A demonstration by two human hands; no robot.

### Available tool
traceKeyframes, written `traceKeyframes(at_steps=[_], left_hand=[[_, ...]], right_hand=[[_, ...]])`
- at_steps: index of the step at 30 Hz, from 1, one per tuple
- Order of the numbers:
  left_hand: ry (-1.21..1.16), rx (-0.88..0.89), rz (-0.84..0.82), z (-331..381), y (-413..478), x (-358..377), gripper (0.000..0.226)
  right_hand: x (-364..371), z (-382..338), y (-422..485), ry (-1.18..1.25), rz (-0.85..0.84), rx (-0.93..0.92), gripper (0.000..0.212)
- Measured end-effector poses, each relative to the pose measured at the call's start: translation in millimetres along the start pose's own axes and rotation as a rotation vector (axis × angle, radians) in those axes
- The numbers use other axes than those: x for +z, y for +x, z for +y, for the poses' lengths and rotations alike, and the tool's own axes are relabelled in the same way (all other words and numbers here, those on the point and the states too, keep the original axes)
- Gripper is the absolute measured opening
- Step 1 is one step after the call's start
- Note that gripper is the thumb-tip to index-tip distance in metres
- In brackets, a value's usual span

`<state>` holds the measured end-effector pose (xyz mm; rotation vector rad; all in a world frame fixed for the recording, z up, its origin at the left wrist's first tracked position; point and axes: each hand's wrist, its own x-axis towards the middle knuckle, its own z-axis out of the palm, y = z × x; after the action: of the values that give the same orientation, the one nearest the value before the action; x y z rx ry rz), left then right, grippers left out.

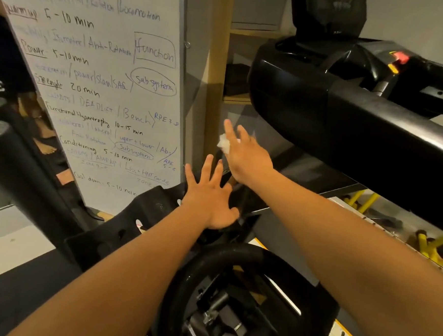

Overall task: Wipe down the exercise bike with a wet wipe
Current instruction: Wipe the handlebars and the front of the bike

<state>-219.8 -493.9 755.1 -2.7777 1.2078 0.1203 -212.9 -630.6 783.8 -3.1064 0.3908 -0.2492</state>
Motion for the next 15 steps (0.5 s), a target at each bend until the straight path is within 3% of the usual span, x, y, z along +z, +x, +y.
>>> traceKeyframes(at_steps=[2, 4, 9, 12, 15], left_hand=[[-0.010, 0.008, 0.013, -0.2, -0.3, 1.0, 0.081], [-0.008, 0.007, 0.009, -0.2, -0.6, 1.2, 0.081], [-0.008, 0.007, 0.008, -0.5, -0.9, -1.4, 0.083], [0.003, 0.012, 0.017, -0.6, -1.6, -1.0, 0.083], [0.008, 0.015, 0.031, -0.8, -2.7, -1.0, 0.083]], right_hand=[[-1.2, 7.0, -5.5, -0.160, 0.040, -0.169, 0.081], [-4.5, 30.7, -17.7, -0.306, -0.028, -0.328, 0.072], [-20.4, 76.2, -104.2, -0.406, -0.311, -0.411, 0.054], [-29.6, 92.8, -146.4, -0.134, -0.423, -0.284, 0.052], [-52.8, 86.6, -112.3, 0.281, -0.237, -0.034, 0.043]])
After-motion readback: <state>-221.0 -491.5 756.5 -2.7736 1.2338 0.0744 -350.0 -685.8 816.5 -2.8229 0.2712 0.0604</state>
